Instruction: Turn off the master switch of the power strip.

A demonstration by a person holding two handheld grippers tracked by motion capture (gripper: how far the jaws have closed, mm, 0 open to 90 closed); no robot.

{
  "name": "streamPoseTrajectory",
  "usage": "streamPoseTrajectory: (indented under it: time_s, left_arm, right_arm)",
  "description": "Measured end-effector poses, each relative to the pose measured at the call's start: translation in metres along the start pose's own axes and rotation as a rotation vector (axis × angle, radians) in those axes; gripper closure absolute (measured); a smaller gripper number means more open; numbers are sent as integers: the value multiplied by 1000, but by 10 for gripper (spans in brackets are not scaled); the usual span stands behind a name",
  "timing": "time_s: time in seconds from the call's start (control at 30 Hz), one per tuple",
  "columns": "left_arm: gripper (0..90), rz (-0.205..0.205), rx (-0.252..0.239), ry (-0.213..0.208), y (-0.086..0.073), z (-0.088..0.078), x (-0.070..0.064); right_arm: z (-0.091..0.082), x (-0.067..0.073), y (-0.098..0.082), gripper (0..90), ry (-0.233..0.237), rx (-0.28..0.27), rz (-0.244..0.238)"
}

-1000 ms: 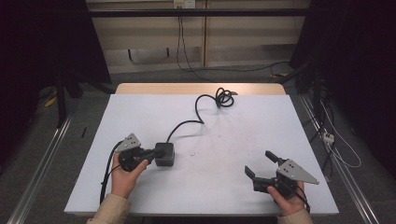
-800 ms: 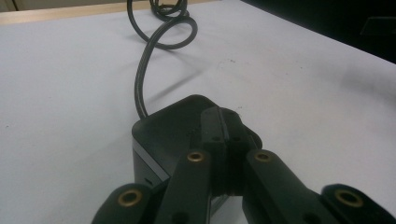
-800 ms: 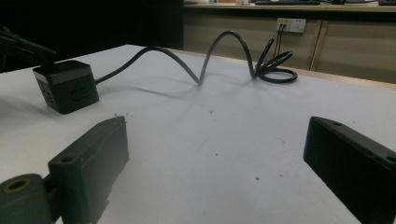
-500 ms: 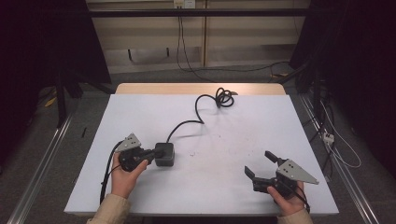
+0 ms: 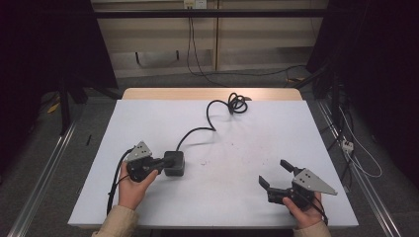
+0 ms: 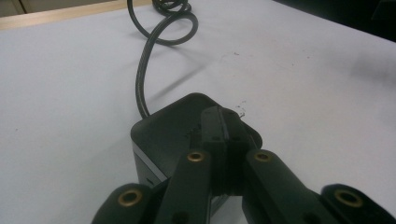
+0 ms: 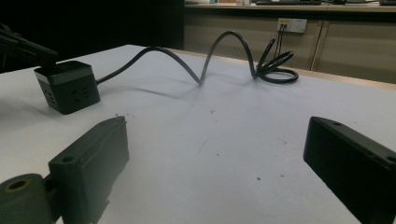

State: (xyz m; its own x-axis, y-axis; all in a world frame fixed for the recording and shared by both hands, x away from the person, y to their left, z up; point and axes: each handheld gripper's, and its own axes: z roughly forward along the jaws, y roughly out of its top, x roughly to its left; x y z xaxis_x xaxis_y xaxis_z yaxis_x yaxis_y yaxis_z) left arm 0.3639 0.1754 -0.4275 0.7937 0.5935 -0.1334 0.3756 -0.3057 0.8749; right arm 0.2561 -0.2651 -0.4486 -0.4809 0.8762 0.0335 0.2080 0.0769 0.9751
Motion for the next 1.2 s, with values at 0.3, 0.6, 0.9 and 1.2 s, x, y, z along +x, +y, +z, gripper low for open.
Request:
streamPoseTrajectory:
  time_s: [0.3, 0.6, 0.9, 1.2]
  left_arm:
    - [900, -6, -3, 6, 0, 1, -1]
    - [900, -7, -1, 8, 0, 1, -1]
    - [900, -9, 4, 12, 0, 1, -1]
    - [900, -9, 3, 13, 0, 1, -1]
  right_arm:
    - [0, 0, 0, 60, 1, -1, 0]
    - [0, 1, 0, 60, 3, -1, 0]
    - [0, 1, 0, 60, 2, -1, -1]
    - [0, 1, 0, 60, 2, -2, 0]
